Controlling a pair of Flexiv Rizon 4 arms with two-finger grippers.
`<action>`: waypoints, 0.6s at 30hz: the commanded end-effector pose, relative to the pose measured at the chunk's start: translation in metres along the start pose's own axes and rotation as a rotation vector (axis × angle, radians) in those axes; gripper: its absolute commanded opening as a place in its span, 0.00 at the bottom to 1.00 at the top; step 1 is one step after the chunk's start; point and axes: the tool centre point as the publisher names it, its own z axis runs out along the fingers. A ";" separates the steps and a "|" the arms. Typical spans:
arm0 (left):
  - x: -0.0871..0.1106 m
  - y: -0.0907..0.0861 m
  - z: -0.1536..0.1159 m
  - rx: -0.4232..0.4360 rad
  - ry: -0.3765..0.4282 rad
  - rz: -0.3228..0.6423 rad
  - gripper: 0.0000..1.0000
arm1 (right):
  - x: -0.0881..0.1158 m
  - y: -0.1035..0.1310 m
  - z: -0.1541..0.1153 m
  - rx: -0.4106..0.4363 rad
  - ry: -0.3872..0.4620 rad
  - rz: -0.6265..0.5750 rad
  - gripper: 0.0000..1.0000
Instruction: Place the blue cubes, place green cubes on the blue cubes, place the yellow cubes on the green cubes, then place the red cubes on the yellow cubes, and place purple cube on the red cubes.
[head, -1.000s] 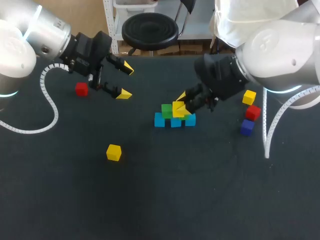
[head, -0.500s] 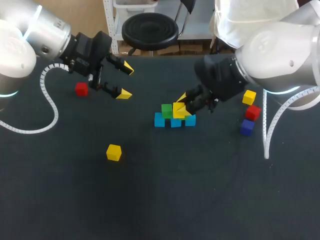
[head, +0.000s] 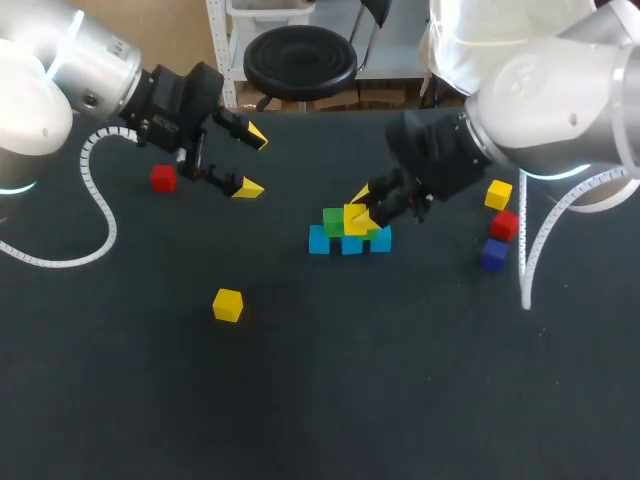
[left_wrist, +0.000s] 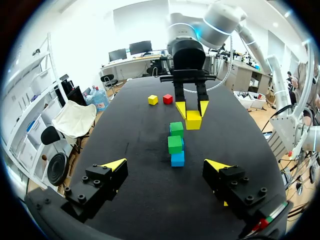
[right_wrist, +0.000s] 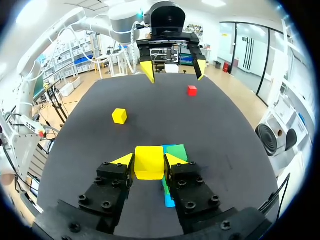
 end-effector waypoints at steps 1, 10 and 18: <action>0.000 0.001 0.000 0.002 0.001 0.000 1.00 | 0.000 -0.004 0.000 -0.005 0.000 -0.004 0.00; 0.000 0.001 0.000 0.002 0.001 0.000 1.00 | 0.001 -0.009 0.002 -0.001 -0.005 0.000 0.00; 0.000 0.001 0.000 0.002 0.001 0.000 1.00 | 0.001 -0.012 0.004 0.004 -0.011 0.007 0.00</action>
